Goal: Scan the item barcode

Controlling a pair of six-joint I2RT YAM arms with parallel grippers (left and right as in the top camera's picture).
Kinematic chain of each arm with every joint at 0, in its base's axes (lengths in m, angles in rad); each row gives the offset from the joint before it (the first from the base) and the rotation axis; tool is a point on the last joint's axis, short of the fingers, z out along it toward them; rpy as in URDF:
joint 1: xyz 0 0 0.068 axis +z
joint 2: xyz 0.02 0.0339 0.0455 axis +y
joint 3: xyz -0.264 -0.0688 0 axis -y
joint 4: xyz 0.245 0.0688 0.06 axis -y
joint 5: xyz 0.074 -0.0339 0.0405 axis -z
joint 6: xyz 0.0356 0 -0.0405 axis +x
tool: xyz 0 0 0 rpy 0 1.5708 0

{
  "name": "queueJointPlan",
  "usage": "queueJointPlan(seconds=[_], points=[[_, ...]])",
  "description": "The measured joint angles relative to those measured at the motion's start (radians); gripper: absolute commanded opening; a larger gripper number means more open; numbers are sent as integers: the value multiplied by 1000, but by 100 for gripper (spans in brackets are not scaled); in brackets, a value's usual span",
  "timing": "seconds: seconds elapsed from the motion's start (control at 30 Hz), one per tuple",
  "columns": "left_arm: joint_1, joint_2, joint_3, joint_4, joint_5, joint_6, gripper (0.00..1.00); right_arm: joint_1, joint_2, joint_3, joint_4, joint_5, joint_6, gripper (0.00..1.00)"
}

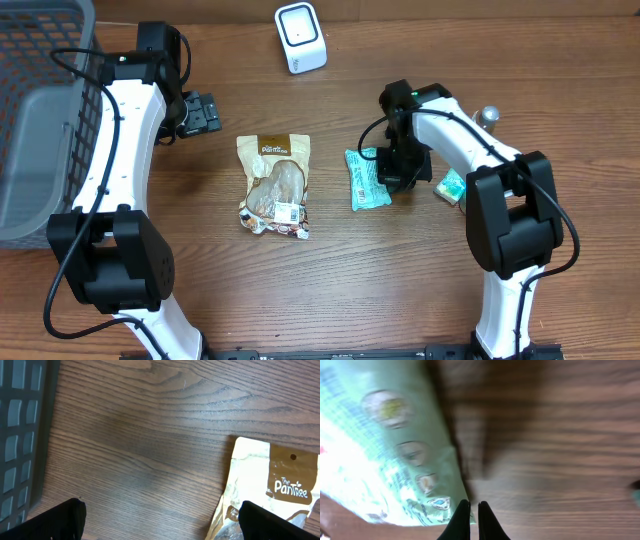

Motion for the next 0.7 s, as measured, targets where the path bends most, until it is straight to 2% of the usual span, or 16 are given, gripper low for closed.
queueJointPlan(seconds=[0.27, 0.47, 0.63, 0.7], points=[[0, 0, 0, 0, 0, 0, 100, 109, 0, 0, -6, -8, 9, 12], [0, 0, 0, 0, 0, 0, 100, 153, 0, 0, -16, -40, 19, 12], [0, 0, 0, 0, 0, 0, 100, 140, 0, 7, -37, -97, 19, 20], [0, 0, 0, 0, 0, 0, 100, 122, 0, 23, -51, -109, 23, 28]])
